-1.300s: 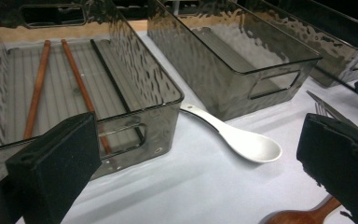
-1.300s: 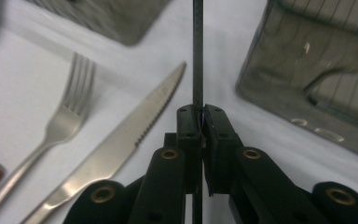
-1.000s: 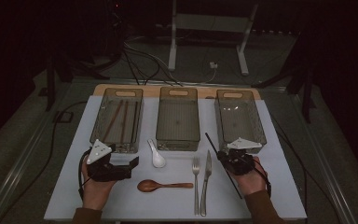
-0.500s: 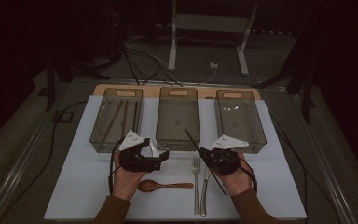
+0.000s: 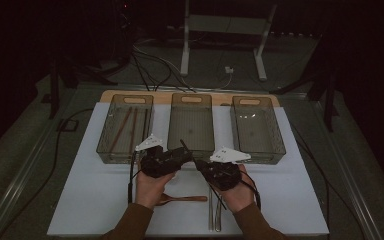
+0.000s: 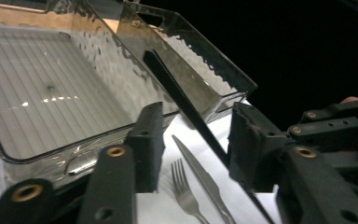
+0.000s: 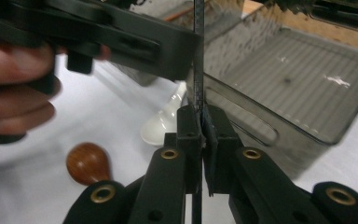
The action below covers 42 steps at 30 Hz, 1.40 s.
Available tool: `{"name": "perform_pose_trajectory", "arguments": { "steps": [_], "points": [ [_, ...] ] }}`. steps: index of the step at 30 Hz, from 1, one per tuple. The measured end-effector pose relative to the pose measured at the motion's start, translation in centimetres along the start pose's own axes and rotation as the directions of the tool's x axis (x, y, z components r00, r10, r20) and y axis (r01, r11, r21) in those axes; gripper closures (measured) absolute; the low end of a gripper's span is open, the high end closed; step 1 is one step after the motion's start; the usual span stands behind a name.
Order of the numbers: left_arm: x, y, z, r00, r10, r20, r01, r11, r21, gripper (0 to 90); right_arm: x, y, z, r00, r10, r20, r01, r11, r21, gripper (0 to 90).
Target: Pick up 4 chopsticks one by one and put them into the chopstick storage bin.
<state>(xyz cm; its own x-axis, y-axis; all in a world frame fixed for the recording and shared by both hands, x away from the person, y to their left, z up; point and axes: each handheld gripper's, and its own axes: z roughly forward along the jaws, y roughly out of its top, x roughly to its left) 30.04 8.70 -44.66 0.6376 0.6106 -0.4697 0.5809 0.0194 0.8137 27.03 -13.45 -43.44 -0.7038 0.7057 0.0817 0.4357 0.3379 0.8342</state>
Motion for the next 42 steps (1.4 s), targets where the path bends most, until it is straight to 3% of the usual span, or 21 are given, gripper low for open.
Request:
{"name": "perform_pose_trajectory", "arguments": {
  "steps": [7, 15, 20, 28, 32, 42],
  "points": [
    [0.2, 0.0, 0.1, 0.9961, -0.043, 0.077, 0.044, 0.999, -0.005, 81.9, 0.9, 0.3, 0.7, 0.9994, 0.0, -0.034, 0.0, 0.9999, -0.015, 86.6],
    [0.6, 0.1, 0.0, 0.9877, -0.106, 0.115, 0.107, 0.9943, -0.001, 86.3, 0.8, 0.3, 0.8, 0.9981, 0.017, -0.06, -0.019, 0.9995, -0.025, 84.8],
    [0.8, 0.3, -0.2, 0.9863, -0.128, 0.105, 0.128, 0.9918, 0.001, 86.7, 0.4, -0.1, 0.9, 0.998, 0.027, -0.056, -0.028, 0.9995, -0.014, 49.3],
    [1.3, 0.6, -1.1, 0.9779, -0.167, 0.126, 0.168, 0.9859, 0.003, 86.9, -1.2, -0.9, 0.8, 0.9965, 0.081, -0.018, -0.081, 0.9964, 0.026, 18.4],
    [1.3, 1.0, -1.9, 0.9773, -0.167, 0.131, 0.168, 0.9858, 0.003, 87.0, -1.8, -1.3, 0.5, 0.9965, 0.084, 0.002, -0.084, 0.9958, 0.036, 13.7],
    [1.9, 2.5, -4.7, 0.9838, -0.149, 0.1, 0.152, 0.9879, -0.03, 87.0, -3.1, -1.9, -0.3, 0.9964, 0.08, 0.027, -0.081, 0.9959, 0.04, 9.7]
  ]
}}
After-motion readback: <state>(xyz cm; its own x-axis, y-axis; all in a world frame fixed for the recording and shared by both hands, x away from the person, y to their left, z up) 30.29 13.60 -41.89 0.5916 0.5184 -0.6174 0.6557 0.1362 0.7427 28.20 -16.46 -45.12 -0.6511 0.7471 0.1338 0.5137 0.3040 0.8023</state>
